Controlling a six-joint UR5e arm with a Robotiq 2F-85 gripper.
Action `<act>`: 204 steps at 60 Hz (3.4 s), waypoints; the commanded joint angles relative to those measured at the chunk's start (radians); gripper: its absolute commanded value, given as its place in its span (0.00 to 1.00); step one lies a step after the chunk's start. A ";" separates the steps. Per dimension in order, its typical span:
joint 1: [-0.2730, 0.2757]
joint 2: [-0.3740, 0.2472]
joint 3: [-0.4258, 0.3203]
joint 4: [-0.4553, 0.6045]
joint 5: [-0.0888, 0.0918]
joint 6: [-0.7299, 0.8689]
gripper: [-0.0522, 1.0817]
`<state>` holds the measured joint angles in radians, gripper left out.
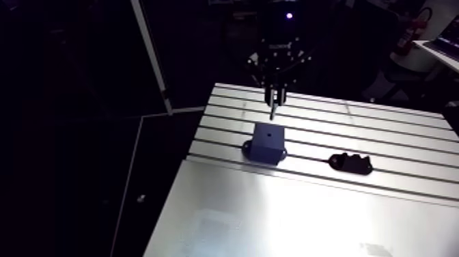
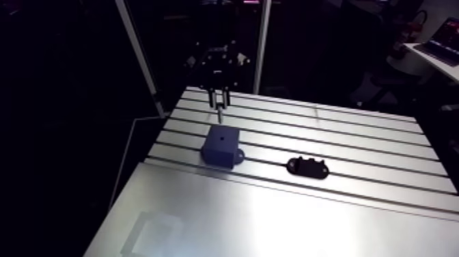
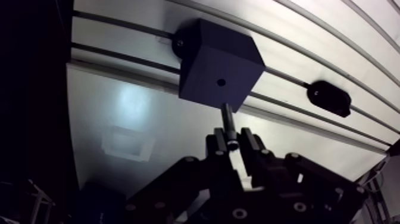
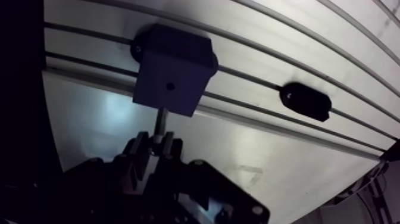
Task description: Pick up the M10 bolt and insert it into the hole until fully seated.
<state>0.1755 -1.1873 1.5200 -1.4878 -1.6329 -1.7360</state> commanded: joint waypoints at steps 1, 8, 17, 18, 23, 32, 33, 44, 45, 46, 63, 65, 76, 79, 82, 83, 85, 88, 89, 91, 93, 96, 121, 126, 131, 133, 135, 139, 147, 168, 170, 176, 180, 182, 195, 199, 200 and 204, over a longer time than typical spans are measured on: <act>-0.001 -0.002 0.023 -0.008 0.001 0.002 1.00; -0.001 -0.002 0.036 -0.023 0.000 0.002 1.00; -0.001 -0.005 0.047 -0.047 0.000 0.000 1.00; -0.001 -0.005 0.047 -0.047 0.000 0.000 1.00; -0.001 -0.005 0.054 -0.050 0.000 0.000 1.00; -0.001 -0.007 0.062 -0.052 -0.002 0.000 1.00; -0.001 -0.007 0.062 -0.052 -0.002 0.000 1.00; -0.001 -0.006 0.067 -0.052 -0.002 0.002 1.00; -0.001 -0.006 0.067 -0.052 -0.002 0.002 1.00; -0.001 -0.005 0.067 -0.052 -0.002 0.002 1.00; -0.001 0.002 0.070 -0.054 0.000 0.002 1.00; -0.001 0.002 0.070 -0.058 0.000 0.002 1.00; 0.001 0.005 0.070 -0.080 -0.002 -0.001 1.00; 0.001 0.005 0.070 -0.081 -0.002 0.000 1.00; 0.001 0.005 0.070 -0.081 -0.003 0.000 1.00; 0.001 0.005 0.070 -0.081 -0.003 0.000 1.00; 0.001 0.005 0.070 -0.081 -0.003 0.000 1.00; 0.001 0.005 0.069 -0.081 -0.003 0.000 1.00; 0.001 0.005 0.069 -0.081 -0.003 0.000 1.00; 0.001 0.005 0.070 -0.081 -0.003 0.000 1.00; 0.001 0.005 0.070 -0.081 -0.003 0.000 1.00; 0.001 0.005 0.070 -0.081 -0.003 0.000 1.00; 0.001 0.005 0.073 -0.081 -0.011 0.000 1.00; 0.001 0.007 0.073 -0.081 -0.011 0.000 1.00; 0.001 0.008 0.073 -0.081 -0.011 0.000 1.00; 0.001 0.011 0.073 -0.082 -0.009 0.000 1.00; 0.001 0.013 0.073 -0.082 -0.009 0.002 1.00; 0.001 0.014 0.074 -0.082 -0.009 0.002 1.00; 0.001 0.018 0.073 -0.082 -0.009 0.002 1.00; 0.001 0.019 0.073 -0.082 -0.009 0.002 1.00; 0.001 0.019 0.073 -0.082 -0.009 0.002 1.00; 0.001 0.021 0.075 -0.082 -0.009 0.002 1.00; 0.001 0.021 0.075 -0.082 -0.009 0.002 1.00; 0.001 0.021 0.075 -0.082 -0.009 0.002 1.00; 0.001 0.021 0.075 -0.082 -0.009 0.002 0.99; 0.001 0.022 0.075 -0.082 -0.009 0.002 0.99; 0.001 0.022 0.075 -0.082 -0.009 0.002 0.99; 0.001 0.027 0.075 -0.084 -0.009 0.002 0.99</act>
<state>0.1765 -1.1655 1.5945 -1.5700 -1.6420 -1.7342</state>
